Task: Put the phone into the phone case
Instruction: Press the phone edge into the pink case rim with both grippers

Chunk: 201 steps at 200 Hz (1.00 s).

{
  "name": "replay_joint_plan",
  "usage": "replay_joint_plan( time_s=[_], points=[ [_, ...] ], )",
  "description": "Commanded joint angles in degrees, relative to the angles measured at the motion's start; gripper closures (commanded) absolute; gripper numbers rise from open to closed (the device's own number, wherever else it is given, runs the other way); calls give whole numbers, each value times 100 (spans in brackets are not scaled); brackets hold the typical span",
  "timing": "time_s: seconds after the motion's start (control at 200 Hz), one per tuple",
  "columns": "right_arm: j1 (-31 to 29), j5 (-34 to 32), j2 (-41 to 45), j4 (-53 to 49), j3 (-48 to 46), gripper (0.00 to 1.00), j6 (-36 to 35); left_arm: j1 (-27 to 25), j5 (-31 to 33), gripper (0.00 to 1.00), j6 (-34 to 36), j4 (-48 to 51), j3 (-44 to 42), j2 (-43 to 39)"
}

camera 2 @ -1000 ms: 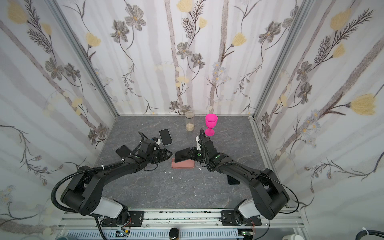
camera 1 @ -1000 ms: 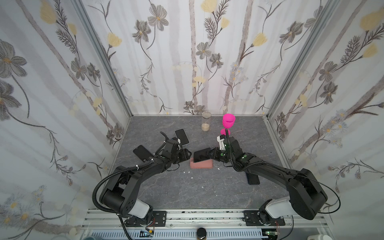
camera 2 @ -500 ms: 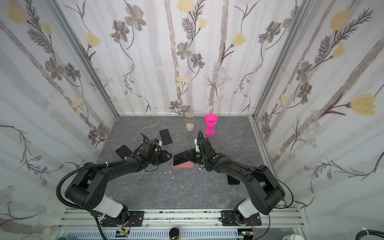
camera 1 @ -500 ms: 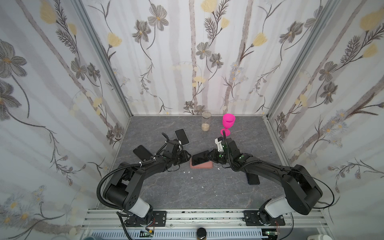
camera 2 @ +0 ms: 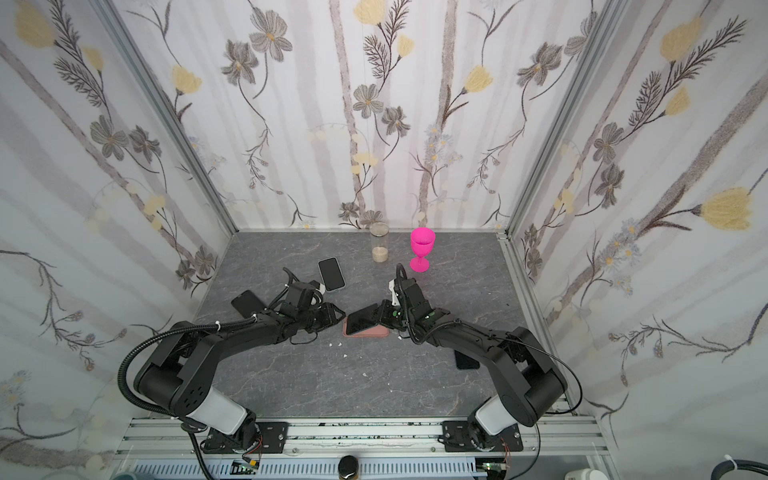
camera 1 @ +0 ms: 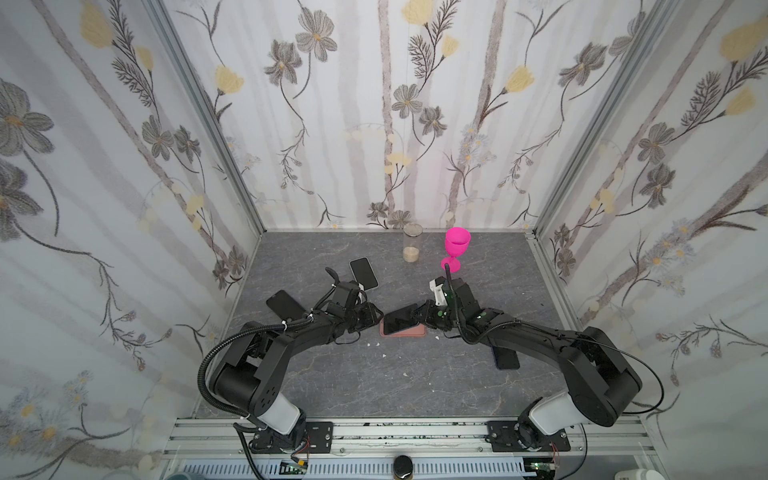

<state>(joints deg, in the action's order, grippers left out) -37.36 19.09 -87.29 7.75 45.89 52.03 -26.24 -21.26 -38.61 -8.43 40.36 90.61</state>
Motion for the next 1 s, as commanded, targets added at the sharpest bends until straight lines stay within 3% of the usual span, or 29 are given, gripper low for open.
replay_joint_plan(
  time_s=[0.0,0.999],
  points=[
    [0,72,-23,371,-34,100,88,-29,-85,57,-6,-80,25,87],
    [256,385,-702,556,-229,100,-91,-274,-299,65,137,-332,142,658]
  ],
)
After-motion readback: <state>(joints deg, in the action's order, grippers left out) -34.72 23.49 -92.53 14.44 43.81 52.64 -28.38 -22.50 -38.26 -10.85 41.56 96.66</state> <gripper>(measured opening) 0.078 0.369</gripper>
